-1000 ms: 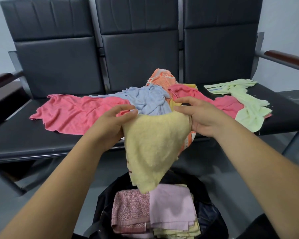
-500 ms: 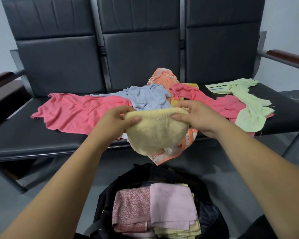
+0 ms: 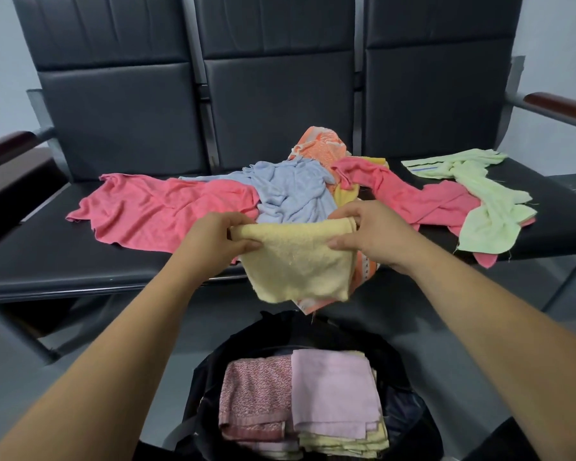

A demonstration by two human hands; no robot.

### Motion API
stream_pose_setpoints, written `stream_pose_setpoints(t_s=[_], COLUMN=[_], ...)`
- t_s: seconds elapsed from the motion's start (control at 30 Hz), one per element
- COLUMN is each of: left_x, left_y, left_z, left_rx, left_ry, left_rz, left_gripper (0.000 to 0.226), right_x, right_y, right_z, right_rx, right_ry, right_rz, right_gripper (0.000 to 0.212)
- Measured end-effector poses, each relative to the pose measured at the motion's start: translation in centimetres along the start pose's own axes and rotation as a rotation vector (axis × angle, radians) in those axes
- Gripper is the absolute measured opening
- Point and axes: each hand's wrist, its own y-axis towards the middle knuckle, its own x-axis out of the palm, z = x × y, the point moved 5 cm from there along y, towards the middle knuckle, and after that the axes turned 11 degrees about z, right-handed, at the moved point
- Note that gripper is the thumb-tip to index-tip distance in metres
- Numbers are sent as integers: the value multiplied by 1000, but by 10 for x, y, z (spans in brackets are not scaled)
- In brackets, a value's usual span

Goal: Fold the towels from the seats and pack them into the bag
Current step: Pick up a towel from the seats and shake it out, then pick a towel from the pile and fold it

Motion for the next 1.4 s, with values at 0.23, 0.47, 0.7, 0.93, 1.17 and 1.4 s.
stream_pose_setpoints(t_s=[0.23,0.47,0.7,0.93,1.17,1.4], left_x=[-10,28,85,144,187,227], left_y=[-2,-23,-65,-112,-135,-156], left_z=[-3,-60,-129,-197,-278,-295], left_rx=[-1,-297,-425,-676,-855,-796], left_ry=[-257,-567,-303,-172,-128,96], left_rz=[35,25,-142,-444,-346,-582], left_gripper=[18,26,30,43,74,60], right_x=[4,72,157,227,301,330], right_y=[-2,-10,-40,-65,-65,-95], right_z=[2,40,115,172,209,232], right_rx=[21,404,602,824,867,727], right_ry=[309,825,652,256,175,-160], right_rz=[202,69,3,-327,-277,-387], right_gripper=[13,12,5,11,33,40])
